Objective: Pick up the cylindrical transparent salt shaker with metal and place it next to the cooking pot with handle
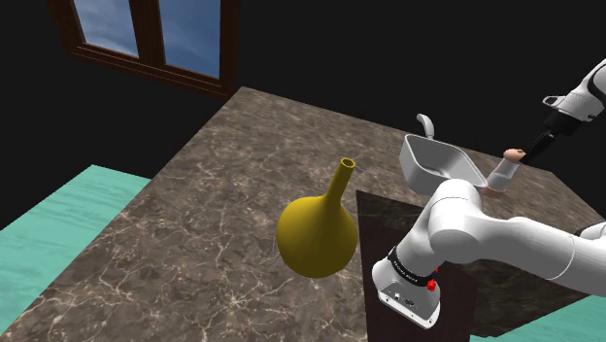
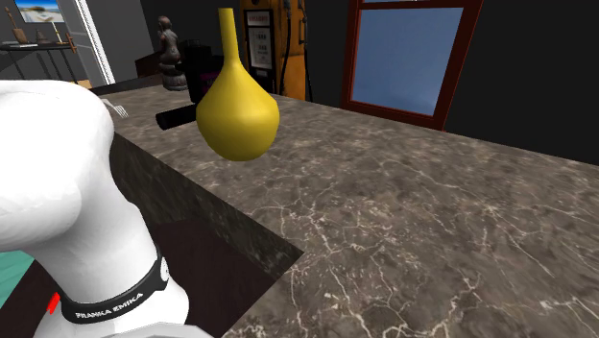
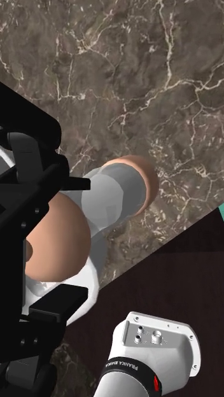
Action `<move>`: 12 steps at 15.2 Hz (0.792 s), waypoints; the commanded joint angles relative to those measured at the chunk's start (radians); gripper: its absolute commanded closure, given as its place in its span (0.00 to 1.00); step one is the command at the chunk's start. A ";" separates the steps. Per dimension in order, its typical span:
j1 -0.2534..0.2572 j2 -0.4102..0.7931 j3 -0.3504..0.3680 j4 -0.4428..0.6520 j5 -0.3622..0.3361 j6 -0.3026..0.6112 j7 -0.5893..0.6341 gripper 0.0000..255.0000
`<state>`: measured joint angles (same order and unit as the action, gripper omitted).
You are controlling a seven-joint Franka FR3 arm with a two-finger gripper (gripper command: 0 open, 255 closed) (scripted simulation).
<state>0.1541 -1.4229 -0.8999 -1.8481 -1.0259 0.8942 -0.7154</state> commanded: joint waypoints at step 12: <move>-0.048 -0.100 -0.064 -0.132 -0.067 0.058 0.008 1.00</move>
<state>0.1066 -1.5220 -0.9627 -1.9786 -1.0918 0.9510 -0.7073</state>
